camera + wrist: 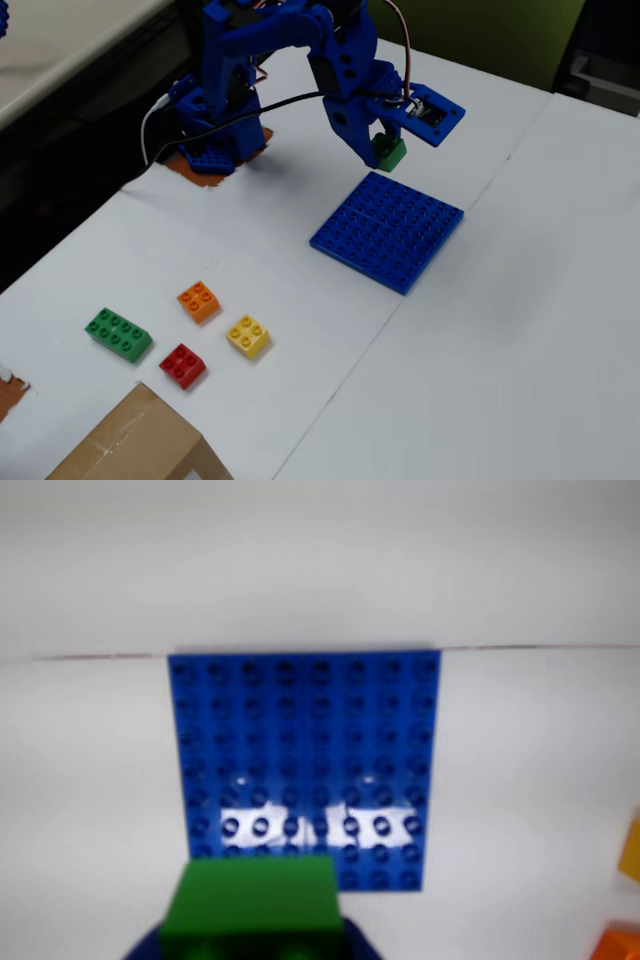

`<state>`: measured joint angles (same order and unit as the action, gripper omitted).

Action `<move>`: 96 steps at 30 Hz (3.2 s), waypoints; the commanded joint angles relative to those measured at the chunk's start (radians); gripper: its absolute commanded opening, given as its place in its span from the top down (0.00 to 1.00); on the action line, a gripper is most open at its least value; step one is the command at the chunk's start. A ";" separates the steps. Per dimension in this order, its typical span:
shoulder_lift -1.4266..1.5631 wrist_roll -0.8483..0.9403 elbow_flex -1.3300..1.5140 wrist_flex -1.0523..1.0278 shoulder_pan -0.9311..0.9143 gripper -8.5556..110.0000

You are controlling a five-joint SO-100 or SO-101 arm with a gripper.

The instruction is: Pick up the 2x2 green block and go up the 8x8 blue block.

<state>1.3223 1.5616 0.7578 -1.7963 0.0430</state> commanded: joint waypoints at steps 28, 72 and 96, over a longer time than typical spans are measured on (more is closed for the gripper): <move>-0.017 0.031 -0.043 -0.021 -0.014 0.93; -0.055 0.005 -0.098 -0.020 -0.025 0.93; -0.006 0.008 0.026 0.097 -0.037 0.93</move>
<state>1.2548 1.5708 0.7823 -1.7257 0.0169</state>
